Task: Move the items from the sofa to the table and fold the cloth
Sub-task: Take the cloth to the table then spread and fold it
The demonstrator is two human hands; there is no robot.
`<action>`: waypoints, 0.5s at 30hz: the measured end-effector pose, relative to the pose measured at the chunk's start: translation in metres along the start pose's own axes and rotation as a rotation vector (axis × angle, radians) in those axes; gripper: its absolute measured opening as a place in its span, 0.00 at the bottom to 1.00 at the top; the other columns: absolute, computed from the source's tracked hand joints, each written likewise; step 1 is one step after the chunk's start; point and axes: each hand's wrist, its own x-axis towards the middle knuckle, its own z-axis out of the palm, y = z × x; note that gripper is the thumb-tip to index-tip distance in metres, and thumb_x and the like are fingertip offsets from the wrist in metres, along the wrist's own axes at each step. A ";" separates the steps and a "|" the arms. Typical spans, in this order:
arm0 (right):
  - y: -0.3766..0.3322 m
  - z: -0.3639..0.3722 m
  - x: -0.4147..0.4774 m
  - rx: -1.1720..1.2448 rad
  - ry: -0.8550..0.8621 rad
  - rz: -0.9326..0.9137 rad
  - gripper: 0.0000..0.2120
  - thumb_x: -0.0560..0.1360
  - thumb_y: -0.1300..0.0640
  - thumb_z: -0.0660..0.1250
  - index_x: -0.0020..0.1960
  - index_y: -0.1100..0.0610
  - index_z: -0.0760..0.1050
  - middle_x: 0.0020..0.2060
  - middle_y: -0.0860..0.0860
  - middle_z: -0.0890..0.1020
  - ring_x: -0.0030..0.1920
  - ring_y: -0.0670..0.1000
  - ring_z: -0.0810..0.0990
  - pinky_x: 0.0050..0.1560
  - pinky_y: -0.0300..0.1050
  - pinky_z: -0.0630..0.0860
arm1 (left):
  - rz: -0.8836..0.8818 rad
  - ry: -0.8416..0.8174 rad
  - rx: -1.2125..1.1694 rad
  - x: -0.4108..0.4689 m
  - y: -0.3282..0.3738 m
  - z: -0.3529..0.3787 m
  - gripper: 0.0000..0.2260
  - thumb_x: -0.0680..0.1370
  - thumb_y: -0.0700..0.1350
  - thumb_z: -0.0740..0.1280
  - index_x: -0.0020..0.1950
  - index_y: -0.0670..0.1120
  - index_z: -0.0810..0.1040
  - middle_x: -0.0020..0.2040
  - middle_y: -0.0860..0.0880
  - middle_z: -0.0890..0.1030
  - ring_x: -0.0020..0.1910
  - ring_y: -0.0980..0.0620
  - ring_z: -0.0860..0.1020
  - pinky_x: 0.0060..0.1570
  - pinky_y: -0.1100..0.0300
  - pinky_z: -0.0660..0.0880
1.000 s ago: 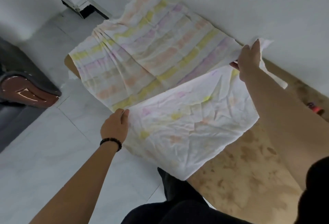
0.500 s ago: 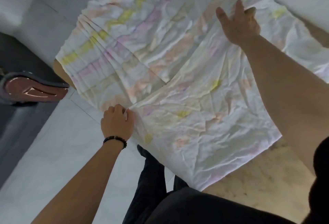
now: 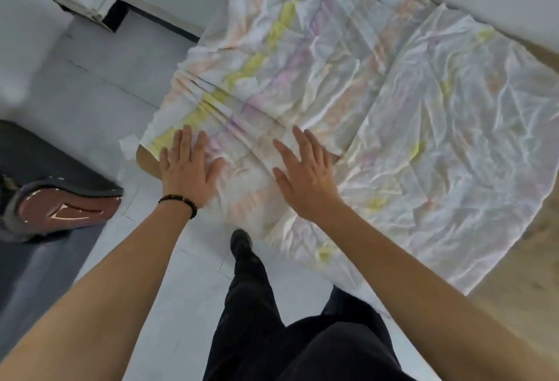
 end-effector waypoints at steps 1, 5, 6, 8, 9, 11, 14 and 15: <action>-0.017 0.015 -0.006 -0.019 -0.058 0.006 0.28 0.79 0.45 0.61 0.77 0.52 0.63 0.76 0.62 0.60 0.76 0.66 0.58 0.72 0.64 0.60 | 0.015 -0.047 0.029 0.009 -0.013 0.000 0.32 0.79 0.65 0.51 0.79 0.51 0.50 0.80 0.44 0.48 0.78 0.43 0.46 0.74 0.40 0.44; -0.054 0.058 -0.022 -0.153 -0.191 0.106 0.38 0.78 0.32 0.52 0.80 0.51 0.51 0.80 0.58 0.45 0.78 0.65 0.43 0.76 0.66 0.42 | 0.036 0.007 0.138 0.008 -0.054 -0.005 0.32 0.77 0.69 0.52 0.69 0.46 0.65 0.57 0.35 0.72 0.57 0.35 0.71 0.58 0.40 0.65; -0.058 0.061 -0.023 -0.185 -0.183 0.124 0.38 0.77 0.32 0.52 0.80 0.50 0.52 0.80 0.58 0.44 0.78 0.66 0.42 0.75 0.67 0.42 | 0.052 0.045 0.131 0.001 -0.065 -0.006 0.29 0.78 0.67 0.51 0.63 0.44 0.68 0.48 0.36 0.74 0.48 0.37 0.73 0.50 0.43 0.69; -0.065 0.061 -0.022 -0.198 -0.162 0.163 0.35 0.77 0.34 0.55 0.79 0.49 0.57 0.80 0.59 0.48 0.78 0.67 0.45 0.75 0.69 0.46 | 0.101 0.040 0.022 -0.016 -0.090 -0.005 0.23 0.81 0.62 0.49 0.59 0.43 0.69 0.41 0.39 0.76 0.39 0.39 0.75 0.37 0.48 0.71; -0.068 0.060 -0.022 -0.197 -0.169 0.168 0.33 0.77 0.35 0.56 0.78 0.47 0.58 0.79 0.60 0.49 0.78 0.67 0.46 0.74 0.69 0.47 | 0.110 0.000 -0.035 -0.027 -0.103 -0.003 0.21 0.81 0.60 0.49 0.59 0.45 0.68 0.41 0.42 0.77 0.37 0.40 0.75 0.32 0.52 0.70; -0.074 0.058 -0.020 -0.202 -0.198 0.166 0.31 0.76 0.35 0.55 0.77 0.44 0.60 0.79 0.60 0.50 0.77 0.68 0.47 0.74 0.70 0.48 | 0.129 -0.091 -0.051 -0.050 -0.126 0.001 0.20 0.81 0.61 0.47 0.55 0.48 0.67 0.38 0.47 0.76 0.32 0.43 0.75 0.28 0.56 0.67; -0.088 0.052 -0.020 -0.179 -0.165 0.194 0.28 0.76 0.38 0.59 0.73 0.46 0.67 0.78 0.61 0.56 0.77 0.68 0.53 0.72 0.71 0.54 | 0.170 -0.157 0.079 -0.074 -0.146 -0.001 0.31 0.78 0.68 0.37 0.40 0.48 0.69 0.32 0.49 0.74 0.28 0.46 0.72 0.30 0.57 0.67; -0.095 0.050 -0.021 -0.175 -0.126 0.207 0.26 0.76 0.40 0.61 0.71 0.48 0.70 0.77 0.62 0.59 0.76 0.68 0.56 0.72 0.70 0.56 | 0.175 -0.134 0.131 -0.074 -0.147 -0.002 0.32 0.78 0.67 0.38 0.38 0.48 0.72 0.33 0.48 0.75 0.31 0.46 0.71 0.34 0.55 0.68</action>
